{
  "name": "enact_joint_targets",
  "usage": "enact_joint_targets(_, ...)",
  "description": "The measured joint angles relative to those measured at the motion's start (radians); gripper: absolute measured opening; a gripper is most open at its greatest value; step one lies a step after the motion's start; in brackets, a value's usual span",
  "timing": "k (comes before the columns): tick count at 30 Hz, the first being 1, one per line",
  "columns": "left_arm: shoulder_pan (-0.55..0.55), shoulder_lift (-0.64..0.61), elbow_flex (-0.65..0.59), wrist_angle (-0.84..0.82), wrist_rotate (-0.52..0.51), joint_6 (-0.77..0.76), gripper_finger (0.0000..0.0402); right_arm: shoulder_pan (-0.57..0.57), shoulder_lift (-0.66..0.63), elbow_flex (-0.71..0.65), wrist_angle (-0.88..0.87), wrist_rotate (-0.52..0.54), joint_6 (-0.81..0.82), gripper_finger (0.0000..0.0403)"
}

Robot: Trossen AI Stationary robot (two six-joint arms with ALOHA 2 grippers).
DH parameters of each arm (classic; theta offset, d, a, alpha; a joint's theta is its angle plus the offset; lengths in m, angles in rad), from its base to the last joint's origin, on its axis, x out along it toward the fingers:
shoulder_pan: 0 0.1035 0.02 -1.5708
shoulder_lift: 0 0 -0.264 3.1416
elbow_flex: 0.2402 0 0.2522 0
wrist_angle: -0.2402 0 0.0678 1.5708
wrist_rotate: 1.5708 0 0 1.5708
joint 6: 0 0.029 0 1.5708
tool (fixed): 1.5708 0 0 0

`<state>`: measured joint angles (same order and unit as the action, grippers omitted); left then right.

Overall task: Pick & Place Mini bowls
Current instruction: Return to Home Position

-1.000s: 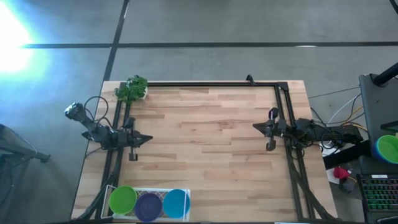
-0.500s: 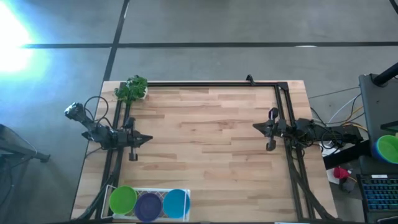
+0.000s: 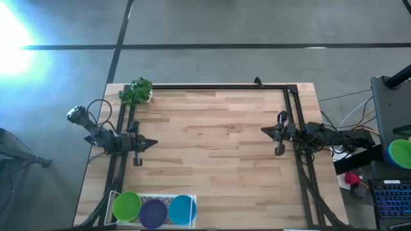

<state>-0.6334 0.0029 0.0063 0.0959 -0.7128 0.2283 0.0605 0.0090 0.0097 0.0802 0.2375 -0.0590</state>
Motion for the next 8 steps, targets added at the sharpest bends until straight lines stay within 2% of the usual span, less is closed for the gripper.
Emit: enact_joint_targets(8,0.000,0.000,0.000,0.000,0.000,0.000,0.0000,0.000,0.000,0.000,0.000,0.000,0.003,0.0008)
